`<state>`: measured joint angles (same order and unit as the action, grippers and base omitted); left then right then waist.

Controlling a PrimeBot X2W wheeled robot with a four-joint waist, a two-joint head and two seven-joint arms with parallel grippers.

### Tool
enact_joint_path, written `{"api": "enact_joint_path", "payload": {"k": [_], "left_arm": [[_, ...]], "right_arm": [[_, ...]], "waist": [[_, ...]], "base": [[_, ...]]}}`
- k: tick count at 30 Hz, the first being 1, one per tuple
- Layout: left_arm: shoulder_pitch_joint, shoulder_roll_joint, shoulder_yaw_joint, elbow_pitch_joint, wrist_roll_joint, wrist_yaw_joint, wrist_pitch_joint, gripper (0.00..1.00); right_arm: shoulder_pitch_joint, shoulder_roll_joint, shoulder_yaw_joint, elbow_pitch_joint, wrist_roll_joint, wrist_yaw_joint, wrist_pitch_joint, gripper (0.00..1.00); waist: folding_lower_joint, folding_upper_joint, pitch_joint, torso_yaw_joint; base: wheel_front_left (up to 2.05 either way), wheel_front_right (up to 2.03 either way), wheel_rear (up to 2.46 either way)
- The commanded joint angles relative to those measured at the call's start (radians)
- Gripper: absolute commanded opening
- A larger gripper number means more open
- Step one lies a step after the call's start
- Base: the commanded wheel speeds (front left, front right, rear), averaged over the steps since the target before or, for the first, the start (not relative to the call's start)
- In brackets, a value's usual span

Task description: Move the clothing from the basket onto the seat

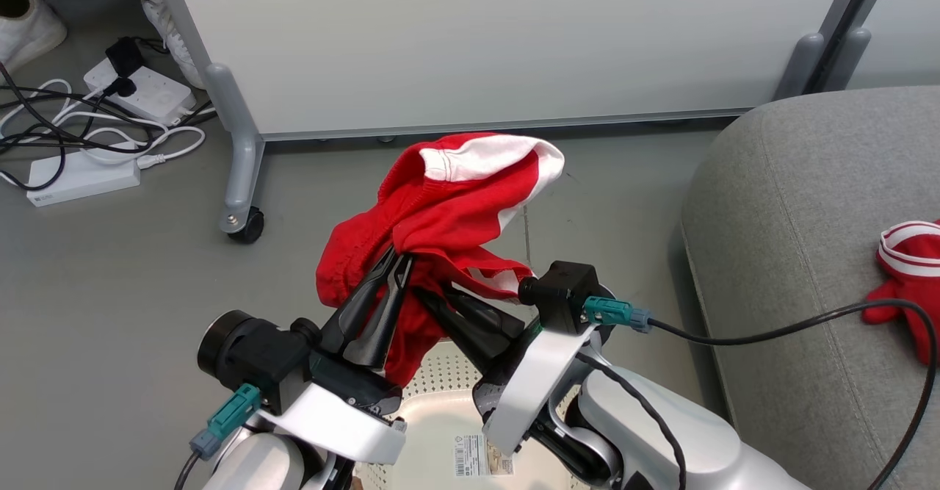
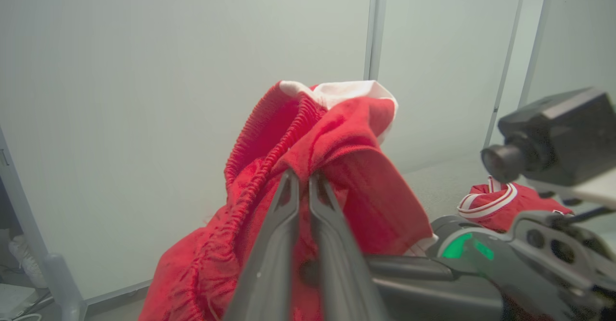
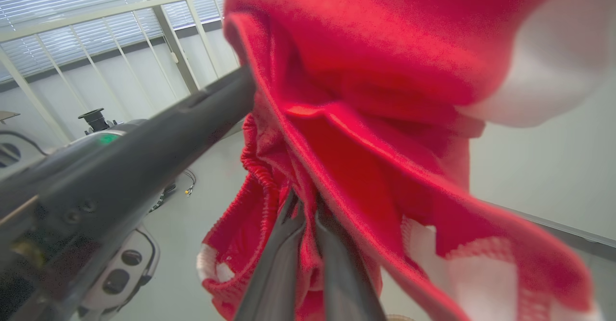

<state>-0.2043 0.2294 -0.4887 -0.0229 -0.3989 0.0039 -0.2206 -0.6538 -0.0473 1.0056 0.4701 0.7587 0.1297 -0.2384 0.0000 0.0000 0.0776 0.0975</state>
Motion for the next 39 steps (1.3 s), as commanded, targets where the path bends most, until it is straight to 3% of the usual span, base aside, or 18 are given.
{"api": "enact_joint_path", "payload": {"k": [1, 3, 4, 5, 6, 10, 17, 29, 39], "left_arm": [[-0.012, 0.002, 0.003, 0.002, -0.002, 0.002, -0.007, 0.0], [-0.016, 0.003, 0.004, 0.0, 0.002, 0.005, -0.008, 0.0], [-0.016, 0.004, 0.004, 0.0, 0.003, 0.007, -0.008, 0.08], [-0.015, 0.003, 0.004, 0.0, 0.003, 0.008, -0.008, 0.59], [-0.013, 0.003, 0.007, 0.0, 0.004, 0.015, -0.008, 1.0], [-0.003, 0.006, 0.005, -0.002, 0.011, 0.026, -0.008, 1.0], [0.032, 0.042, -0.057, 0.0, 0.041, 0.0, 0.036, 1.0], [0.043, 0.08, -0.141, 0.035, 0.09, -0.034, 0.078, 1.0], [0.025, 0.106, -0.158, 0.024, 0.106, -0.044, 0.082, 1.0]], "right_arm": [[-0.017, -0.006, -0.002, 0.013, 0.012, 0.002, -0.013, 0.0], [-0.023, -0.006, -0.013, 0.02, 0.017, 0.002, -0.021, 0.0], [-0.025, -0.006, -0.018, 0.026, 0.016, 0.002, -0.023, 0.0], [-0.025, -0.006, -0.028, 0.032, 0.015, 0.002, -0.024, 0.0], [-0.026, -0.006, -0.041, 0.037, 0.011, 0.002, -0.027, 0.0], [-0.019, -0.006, -0.1, 0.049, -0.013, 0.002, -0.03, 0.0], [0.026, -0.006, -0.234, 0.082, -0.104, 0.002, -0.029, 0.0], [0.095, -0.006, -0.371, 0.134, -0.236, 0.002, -0.029, 0.0], [0.156, -0.006, -0.483, 0.1, -0.308, 0.002, -0.029, 0.0]], "waist": [[0.0, 0.0, -0.001, -0.002], [0.0, 0.0, -0.001, -0.005], [0.0, 0.0, -0.002, -0.007], [0.0, 0.0, -0.003, -0.009], [0.0, 0.0, -0.004, -0.011], [0.0, 0.0, -0.008, -0.028], [0.0, 0.0, -0.002, -0.07], [0.0, 0.0, 0.027, -0.155], [0.0, 0.0, 0.076, -0.291]], "base": [[0.0, 0.0, 0.0], [0.0, 0.0, 0.0], [0.0, 0.0, 0.0], [0.0, 0.0, 0.0], [0.0, 0.0, 0.0], [0.0, 0.0, 0.0], [0.0, 0.0, 0.0], [0.0, 0.0, 0.0], [0.0, 0.0, 0.0]]}}
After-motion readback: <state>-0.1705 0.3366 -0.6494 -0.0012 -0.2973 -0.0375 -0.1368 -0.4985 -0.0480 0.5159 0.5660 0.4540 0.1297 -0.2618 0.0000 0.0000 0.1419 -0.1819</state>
